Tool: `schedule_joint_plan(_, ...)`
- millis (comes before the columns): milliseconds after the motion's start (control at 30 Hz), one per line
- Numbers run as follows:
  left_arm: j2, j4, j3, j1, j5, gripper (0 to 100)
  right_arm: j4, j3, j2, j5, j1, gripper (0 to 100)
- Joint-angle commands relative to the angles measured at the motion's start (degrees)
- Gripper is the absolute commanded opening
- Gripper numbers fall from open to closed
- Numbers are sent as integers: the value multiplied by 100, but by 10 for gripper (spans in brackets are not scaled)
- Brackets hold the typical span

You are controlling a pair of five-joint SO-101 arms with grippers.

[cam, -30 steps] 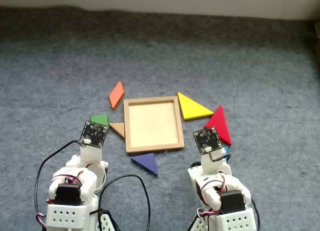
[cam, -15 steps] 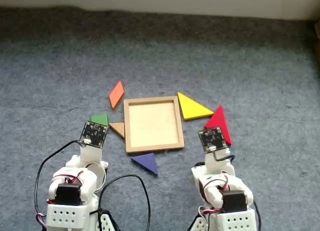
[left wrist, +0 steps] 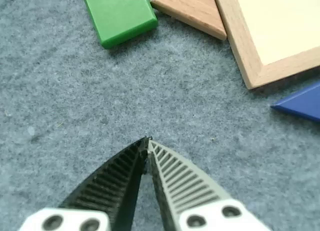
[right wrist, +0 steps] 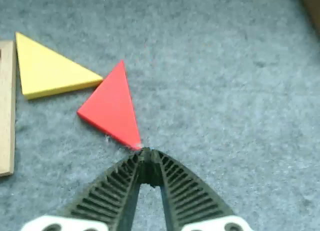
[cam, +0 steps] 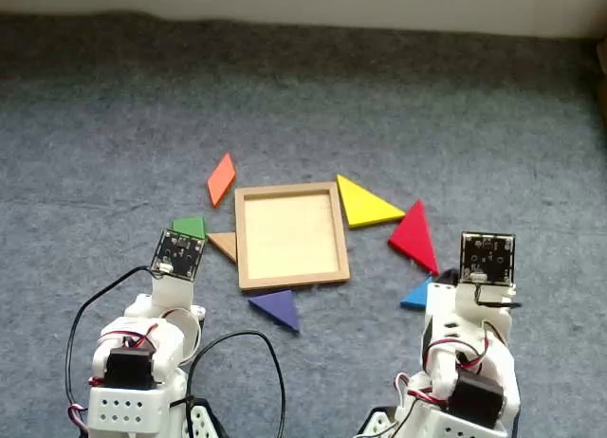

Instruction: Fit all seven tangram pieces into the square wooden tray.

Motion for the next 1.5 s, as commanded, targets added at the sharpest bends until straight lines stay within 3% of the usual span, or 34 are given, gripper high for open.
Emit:
schedule_joint_plan(0, -163, 44, 110, -22, 44, 5, 136, -875, 233, 97, 92, 48)
schedule_joint_plan(133, -163, 44, 110, -22, 44, 5, 303, -1886, 1719, 97, -84, 67)
schedule_joint_plan(333, -163, 44, 110, -22, 44, 5, 629, -3538, 4462, 62, -910, 87)
schedule_joint_plan(600, -163, 44, 110, -22, 44, 5, 629, -4479, 6782, -255, -1754, 319)
schedule_joint_plan(933, -163, 44, 110, -22, 44, 5, -954, -4514, 8470, -870, -2229, 326)
schedule_joint_plan(1233, -163, 44, 110, -22, 44, 5, -1692, -4549, 9868, -853, -2229, 326)
schedule_joint_plan(1467, -163, 44, 110, -22, 44, 5, -1780, -4866, 10088, -870, -2158, 327)
